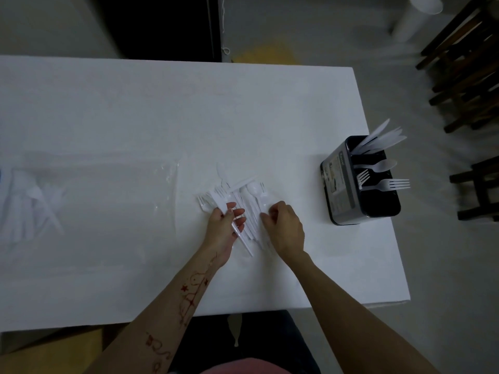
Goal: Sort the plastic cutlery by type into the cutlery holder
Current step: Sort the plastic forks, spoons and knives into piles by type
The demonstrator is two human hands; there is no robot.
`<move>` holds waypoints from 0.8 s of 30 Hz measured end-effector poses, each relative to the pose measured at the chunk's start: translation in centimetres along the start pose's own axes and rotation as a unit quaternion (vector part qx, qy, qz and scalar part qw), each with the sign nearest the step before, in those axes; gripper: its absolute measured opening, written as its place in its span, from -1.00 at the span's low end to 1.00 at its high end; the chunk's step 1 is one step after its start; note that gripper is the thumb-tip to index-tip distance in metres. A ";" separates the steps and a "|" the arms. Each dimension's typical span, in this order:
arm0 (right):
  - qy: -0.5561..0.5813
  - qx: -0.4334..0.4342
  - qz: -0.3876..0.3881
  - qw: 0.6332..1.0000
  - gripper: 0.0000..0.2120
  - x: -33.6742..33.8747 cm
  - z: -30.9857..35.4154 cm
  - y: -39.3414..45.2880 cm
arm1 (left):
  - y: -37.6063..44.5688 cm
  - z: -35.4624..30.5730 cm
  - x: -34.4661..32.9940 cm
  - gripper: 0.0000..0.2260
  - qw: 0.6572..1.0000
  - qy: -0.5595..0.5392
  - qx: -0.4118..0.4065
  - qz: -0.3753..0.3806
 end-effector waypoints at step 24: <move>-0.034 0.009 -0.024 0.999 -0.86 1.4 -0.1 0.9 | -0.7 0.4 0.9 -0.83 1.000 0.012 -0.007 -0.012</move>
Point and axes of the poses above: each hand's wrist, its own y-axis towards the middle knuckle, its own x-axis out of the back of the hand, z = x × y, the point moved 7 cm from there along y, towards the middle knuckle, and after that the axes turned 5 degrees about -x, right-handed, at the moved point
